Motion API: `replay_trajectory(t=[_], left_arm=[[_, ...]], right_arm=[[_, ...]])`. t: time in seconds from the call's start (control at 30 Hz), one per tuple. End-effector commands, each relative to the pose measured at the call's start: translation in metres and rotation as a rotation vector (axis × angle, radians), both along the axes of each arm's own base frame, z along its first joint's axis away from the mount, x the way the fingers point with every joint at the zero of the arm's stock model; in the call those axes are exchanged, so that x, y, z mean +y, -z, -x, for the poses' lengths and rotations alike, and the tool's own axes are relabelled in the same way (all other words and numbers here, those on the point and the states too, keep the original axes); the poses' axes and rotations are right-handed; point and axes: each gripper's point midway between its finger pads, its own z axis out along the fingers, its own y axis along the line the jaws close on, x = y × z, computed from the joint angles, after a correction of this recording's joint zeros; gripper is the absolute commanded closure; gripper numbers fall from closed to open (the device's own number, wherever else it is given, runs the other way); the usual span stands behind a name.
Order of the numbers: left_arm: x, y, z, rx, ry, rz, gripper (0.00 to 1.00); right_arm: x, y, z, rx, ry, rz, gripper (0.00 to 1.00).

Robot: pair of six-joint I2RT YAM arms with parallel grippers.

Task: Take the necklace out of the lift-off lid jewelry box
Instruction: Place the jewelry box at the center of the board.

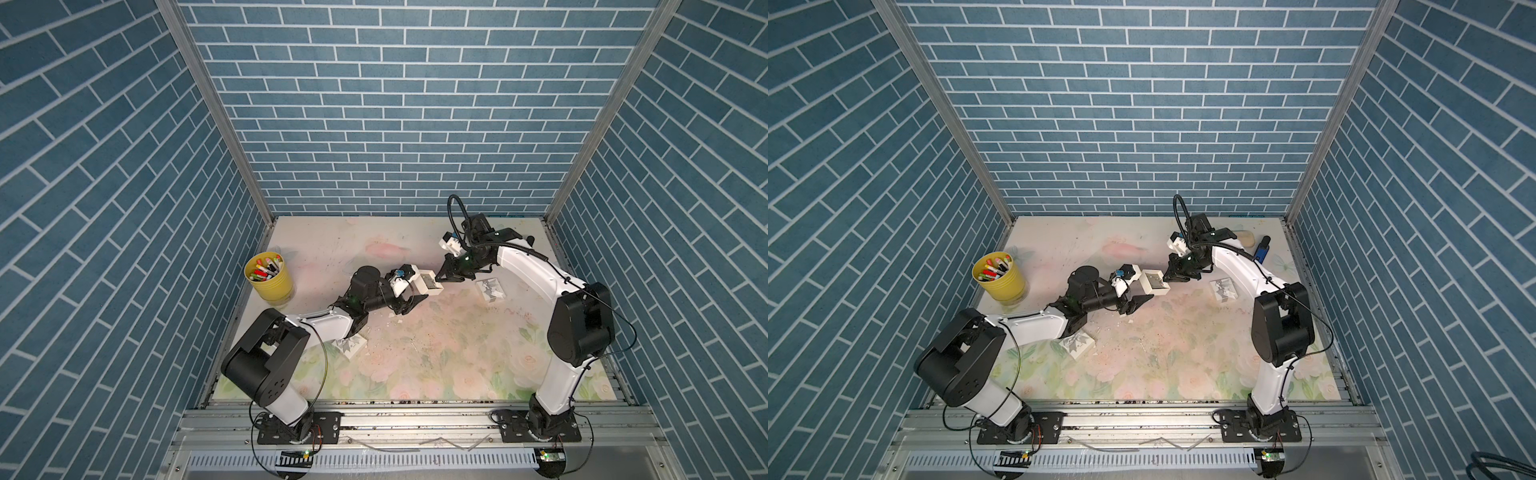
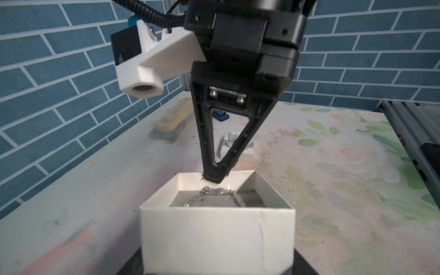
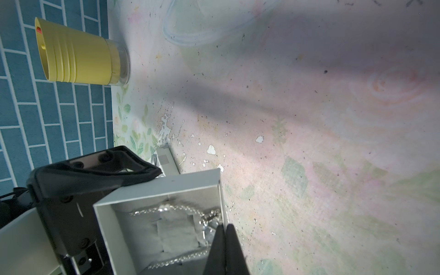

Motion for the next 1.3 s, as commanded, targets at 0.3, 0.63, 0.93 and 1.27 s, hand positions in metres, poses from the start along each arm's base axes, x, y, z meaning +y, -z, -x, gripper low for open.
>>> replay_trajectory(t=[0.3, 0.63, 0.93, 1.27], left_arm=[[0.015, -0.006, 0.0, -0.001, -0.089, 0.021, 0.0], [0.044, 0.009, -0.01, 0.377, -0.376, 0.116, 0.01], [0.051, 0.034, -0.009, 0.57, -0.481, 0.126, 0.0], [0.043, 0.044, -0.012, 0.659, -0.505, 0.126, 0.11]], right_arm=[[-0.03, 0.023, -0.017, -0.066, 0.107, 0.214, 1.0], [-0.071, 0.08, -0.031, -0.149, 0.189, 0.458, 1.0], [-0.078, 0.115, -0.027, -0.152, 0.169, 0.517, 1.0], [-0.082, 0.095, -0.018, -0.16, 0.161, 0.529, 0.73]])
